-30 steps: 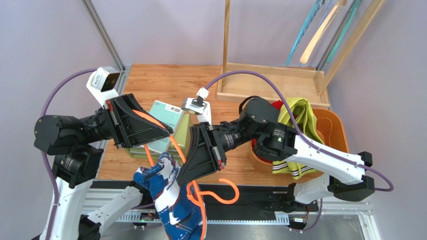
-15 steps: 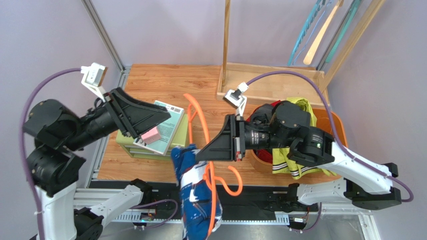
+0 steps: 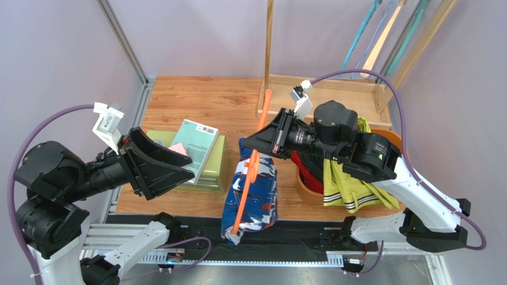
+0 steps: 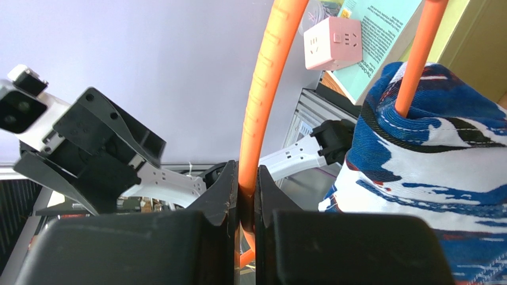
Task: Remove the trousers from the hanger
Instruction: Pass the hanger from the right arm to the left
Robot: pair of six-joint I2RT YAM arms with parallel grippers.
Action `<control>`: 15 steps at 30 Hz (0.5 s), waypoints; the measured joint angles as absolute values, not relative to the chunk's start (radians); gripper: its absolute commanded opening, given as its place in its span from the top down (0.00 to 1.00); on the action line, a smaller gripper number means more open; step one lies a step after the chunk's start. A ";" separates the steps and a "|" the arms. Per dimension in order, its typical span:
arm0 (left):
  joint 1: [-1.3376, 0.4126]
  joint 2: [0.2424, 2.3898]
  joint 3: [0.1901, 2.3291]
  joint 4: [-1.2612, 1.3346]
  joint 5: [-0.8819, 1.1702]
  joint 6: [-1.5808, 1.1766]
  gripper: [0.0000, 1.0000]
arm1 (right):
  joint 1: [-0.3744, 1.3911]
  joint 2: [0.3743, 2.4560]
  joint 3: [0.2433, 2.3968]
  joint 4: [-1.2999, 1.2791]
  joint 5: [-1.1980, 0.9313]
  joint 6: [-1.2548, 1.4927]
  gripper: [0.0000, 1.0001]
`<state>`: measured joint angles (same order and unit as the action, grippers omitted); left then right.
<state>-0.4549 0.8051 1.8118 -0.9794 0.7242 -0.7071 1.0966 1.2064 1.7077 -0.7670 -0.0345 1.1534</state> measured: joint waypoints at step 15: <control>-0.521 0.780 1.504 -0.750 0.843 -0.691 0.21 | 1.011 1.361 1.881 -0.737 -0.078 1.202 1.00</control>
